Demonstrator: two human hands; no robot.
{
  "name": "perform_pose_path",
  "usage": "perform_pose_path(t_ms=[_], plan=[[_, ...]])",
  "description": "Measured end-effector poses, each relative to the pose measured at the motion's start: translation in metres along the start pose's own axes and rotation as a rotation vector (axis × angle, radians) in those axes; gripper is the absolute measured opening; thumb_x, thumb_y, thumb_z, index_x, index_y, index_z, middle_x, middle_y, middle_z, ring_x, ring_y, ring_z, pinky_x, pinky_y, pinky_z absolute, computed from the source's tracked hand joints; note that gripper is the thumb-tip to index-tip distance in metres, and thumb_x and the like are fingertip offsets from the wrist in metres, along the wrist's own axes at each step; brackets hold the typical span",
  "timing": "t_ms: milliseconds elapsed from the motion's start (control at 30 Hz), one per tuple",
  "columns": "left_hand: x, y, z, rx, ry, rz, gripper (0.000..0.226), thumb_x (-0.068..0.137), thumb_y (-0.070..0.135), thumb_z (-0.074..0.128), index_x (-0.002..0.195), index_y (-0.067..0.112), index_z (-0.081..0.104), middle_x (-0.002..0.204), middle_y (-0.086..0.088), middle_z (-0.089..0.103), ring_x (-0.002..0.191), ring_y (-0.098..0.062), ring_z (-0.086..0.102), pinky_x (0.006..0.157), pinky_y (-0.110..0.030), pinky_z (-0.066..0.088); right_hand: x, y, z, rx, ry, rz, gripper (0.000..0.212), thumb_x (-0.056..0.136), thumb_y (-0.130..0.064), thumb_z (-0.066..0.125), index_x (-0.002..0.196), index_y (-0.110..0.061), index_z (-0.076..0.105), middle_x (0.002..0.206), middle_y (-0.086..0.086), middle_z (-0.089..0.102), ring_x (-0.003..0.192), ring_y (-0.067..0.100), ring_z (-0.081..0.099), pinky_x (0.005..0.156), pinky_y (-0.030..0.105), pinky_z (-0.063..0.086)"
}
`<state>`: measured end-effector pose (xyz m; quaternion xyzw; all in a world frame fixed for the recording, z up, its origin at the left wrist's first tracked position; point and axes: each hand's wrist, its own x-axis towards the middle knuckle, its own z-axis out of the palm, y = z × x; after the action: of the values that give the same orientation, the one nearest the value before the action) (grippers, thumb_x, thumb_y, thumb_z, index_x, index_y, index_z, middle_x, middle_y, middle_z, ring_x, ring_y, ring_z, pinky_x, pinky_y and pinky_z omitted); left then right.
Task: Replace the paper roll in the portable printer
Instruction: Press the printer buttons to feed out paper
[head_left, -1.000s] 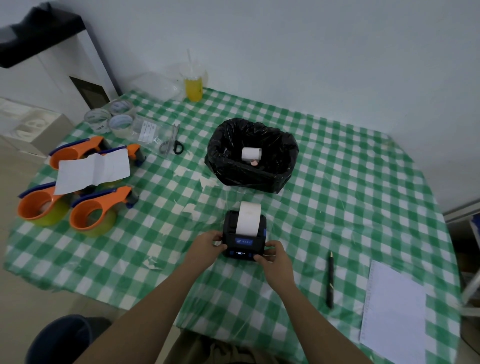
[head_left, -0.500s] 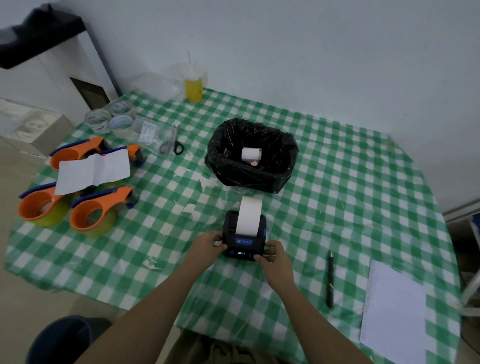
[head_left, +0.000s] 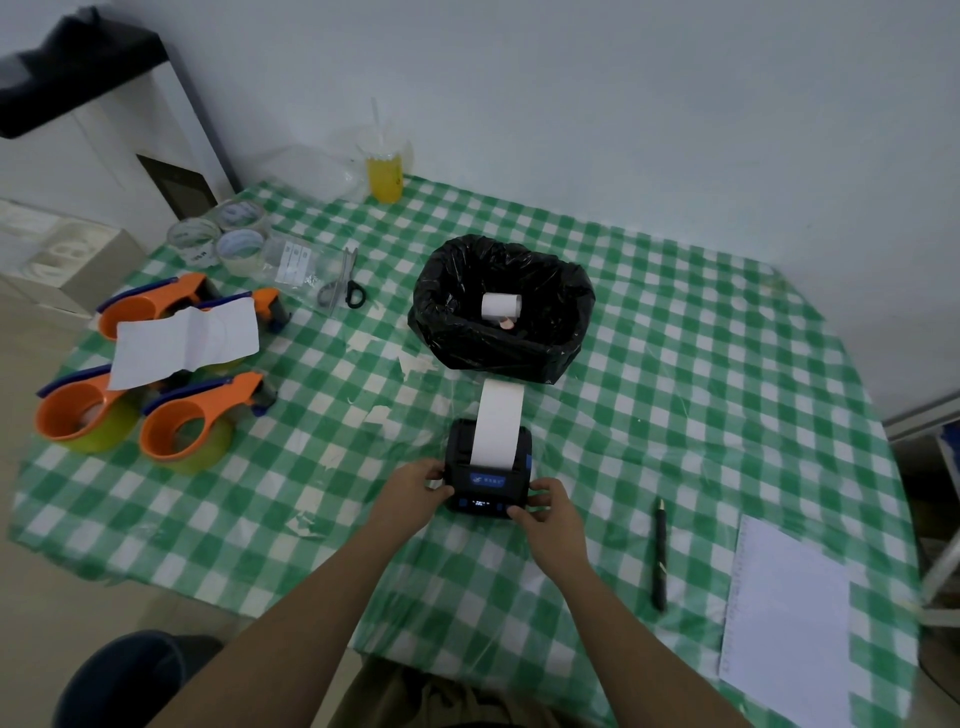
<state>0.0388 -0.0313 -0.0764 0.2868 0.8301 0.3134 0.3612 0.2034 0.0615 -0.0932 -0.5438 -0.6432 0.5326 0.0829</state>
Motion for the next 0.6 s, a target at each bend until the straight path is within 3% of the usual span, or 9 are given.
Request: perform_pose_path(t_ms=[600], plan=[[-0.0006,-0.0001,0.0005,0.040,-0.017,-0.002,0.036,0.084,0.013,0.062,0.119,0.006,0.060,0.122,-0.015,0.064,0.110,-0.027,0.060,0.096,-0.038,0.049,-0.0034,-0.0012,-0.0009,-0.004,-0.003,0.003,0.038,0.082,-0.017,0.068,0.115,-0.013,0.050,0.098,0.000,0.059,0.082,0.017,0.059,0.068,0.027,0.046]])
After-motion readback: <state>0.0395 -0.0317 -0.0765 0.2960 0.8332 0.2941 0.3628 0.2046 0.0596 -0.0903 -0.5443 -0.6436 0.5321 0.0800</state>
